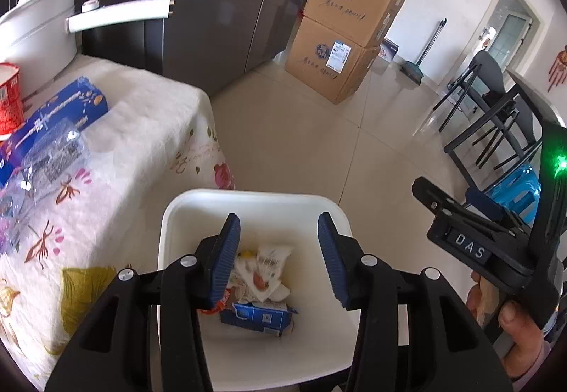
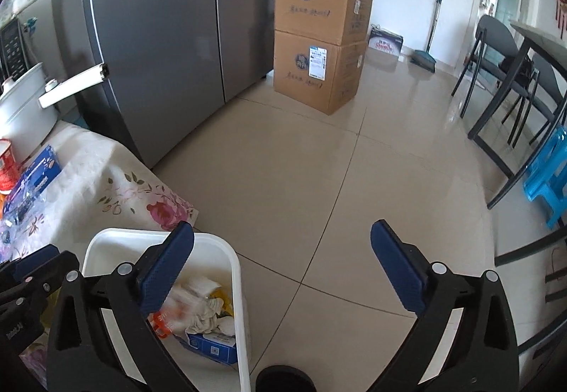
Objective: Collect trash
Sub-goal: 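Carry both to the white bin, open the right gripper while the left releases the wrapper, then move both grippers back over the table toward the remaining trash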
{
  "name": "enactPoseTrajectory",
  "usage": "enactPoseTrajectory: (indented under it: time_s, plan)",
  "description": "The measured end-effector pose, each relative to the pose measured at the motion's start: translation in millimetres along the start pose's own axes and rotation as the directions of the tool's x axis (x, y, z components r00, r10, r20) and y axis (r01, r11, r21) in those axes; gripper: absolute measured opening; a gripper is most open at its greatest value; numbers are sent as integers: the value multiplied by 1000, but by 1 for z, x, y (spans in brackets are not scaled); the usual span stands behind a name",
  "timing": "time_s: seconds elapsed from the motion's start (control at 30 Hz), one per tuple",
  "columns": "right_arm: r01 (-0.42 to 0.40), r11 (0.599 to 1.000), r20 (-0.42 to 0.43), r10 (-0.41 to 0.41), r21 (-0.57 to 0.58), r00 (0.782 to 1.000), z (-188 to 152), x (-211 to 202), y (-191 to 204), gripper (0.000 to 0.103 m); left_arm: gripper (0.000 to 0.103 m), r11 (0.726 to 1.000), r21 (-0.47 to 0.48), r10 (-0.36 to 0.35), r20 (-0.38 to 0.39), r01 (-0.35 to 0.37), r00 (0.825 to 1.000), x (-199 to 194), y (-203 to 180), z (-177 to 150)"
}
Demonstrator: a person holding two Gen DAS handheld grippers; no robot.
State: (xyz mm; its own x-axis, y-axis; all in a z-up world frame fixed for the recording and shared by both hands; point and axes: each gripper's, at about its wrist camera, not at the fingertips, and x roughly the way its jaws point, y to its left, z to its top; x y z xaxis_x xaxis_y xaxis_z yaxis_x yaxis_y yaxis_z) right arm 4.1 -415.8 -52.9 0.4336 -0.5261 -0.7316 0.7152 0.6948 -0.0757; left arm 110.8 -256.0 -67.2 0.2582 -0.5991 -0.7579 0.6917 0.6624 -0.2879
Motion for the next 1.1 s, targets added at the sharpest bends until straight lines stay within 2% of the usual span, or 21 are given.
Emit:
enactPoseTrajectory:
  time_s: [0.27, 0.53, 0.63, 1.1]
  plan:
    - [-20, 1000, 6, 20, -21, 1000, 1, -1, 14, 96, 50, 999, -48, 20, 14, -20, 1000, 1, 14, 9]
    - [-66, 998, 25, 67, -24, 997, 8, -7, 40, 96, 60, 992, -103, 79, 51, -74, 996, -15, 39, 14]
    - [-75, 996, 48, 77, -47, 996, 11, -12, 56, 96, 63, 986, -137, 103, 63, -94, 993, -22, 52, 15]
    - [-167, 981, 58, 173, -101, 983, 21, -19, 124, 96, 65, 943, -275, 220, 97, -186, 971, -57, 122, 15]
